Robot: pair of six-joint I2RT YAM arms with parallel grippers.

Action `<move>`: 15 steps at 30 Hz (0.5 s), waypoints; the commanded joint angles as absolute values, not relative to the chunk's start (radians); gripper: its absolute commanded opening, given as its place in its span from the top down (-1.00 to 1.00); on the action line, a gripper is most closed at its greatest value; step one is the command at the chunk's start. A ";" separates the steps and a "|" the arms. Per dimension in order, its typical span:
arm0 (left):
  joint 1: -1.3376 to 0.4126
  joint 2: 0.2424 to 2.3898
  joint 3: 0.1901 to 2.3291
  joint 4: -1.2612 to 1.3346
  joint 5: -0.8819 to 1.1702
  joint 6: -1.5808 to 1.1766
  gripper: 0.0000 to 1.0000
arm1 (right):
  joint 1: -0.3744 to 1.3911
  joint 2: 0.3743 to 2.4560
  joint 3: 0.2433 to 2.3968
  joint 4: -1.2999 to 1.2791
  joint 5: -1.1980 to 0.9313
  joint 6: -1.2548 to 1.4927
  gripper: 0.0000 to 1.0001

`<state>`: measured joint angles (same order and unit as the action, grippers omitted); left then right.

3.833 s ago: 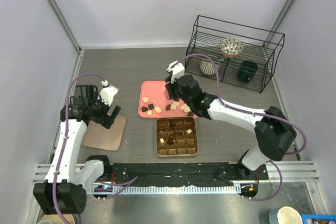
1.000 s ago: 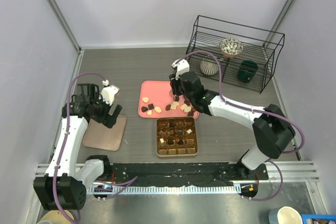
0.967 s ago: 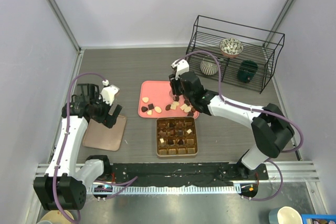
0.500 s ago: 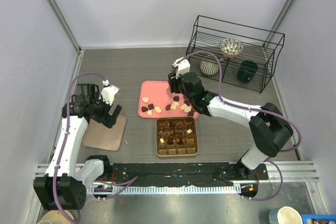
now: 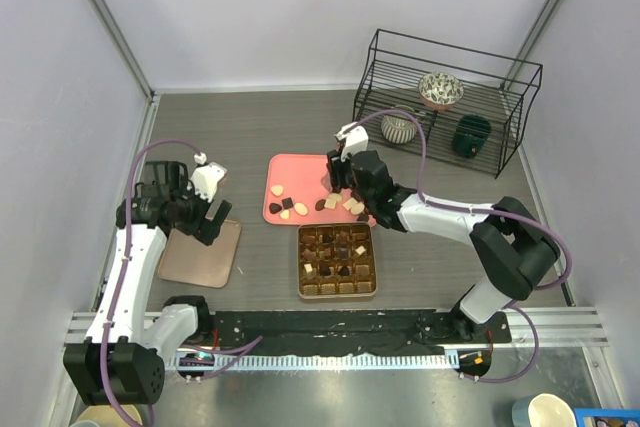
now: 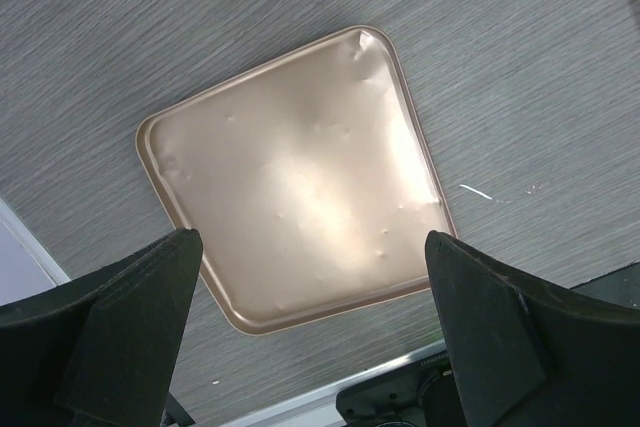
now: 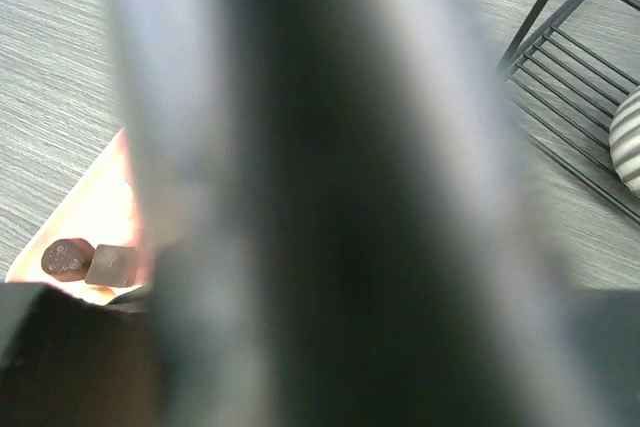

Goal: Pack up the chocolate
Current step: Pick up the fake chocolate from the plate.

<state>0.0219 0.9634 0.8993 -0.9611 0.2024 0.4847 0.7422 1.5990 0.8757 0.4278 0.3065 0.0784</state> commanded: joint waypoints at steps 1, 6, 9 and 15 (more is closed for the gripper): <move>0.029 0.946 0.931 -0.963 0.202 0.503 -0.99 | 0.739 1.545 0.845 0.445 0.333 0.094 0.00; 0.028 0.948 0.934 -0.965 0.207 0.499 -0.99 | 0.738 1.513 0.828 0.417 0.334 0.094 0.01; 0.028 0.946 0.936 -0.966 0.209 0.502 -0.99 | 0.738 1.502 0.825 0.405 0.336 0.092 0.02; 0.029 0.940 0.934 -0.971 0.207 0.505 -0.99 | 0.739 1.496 0.831 0.385 0.334 0.098 0.19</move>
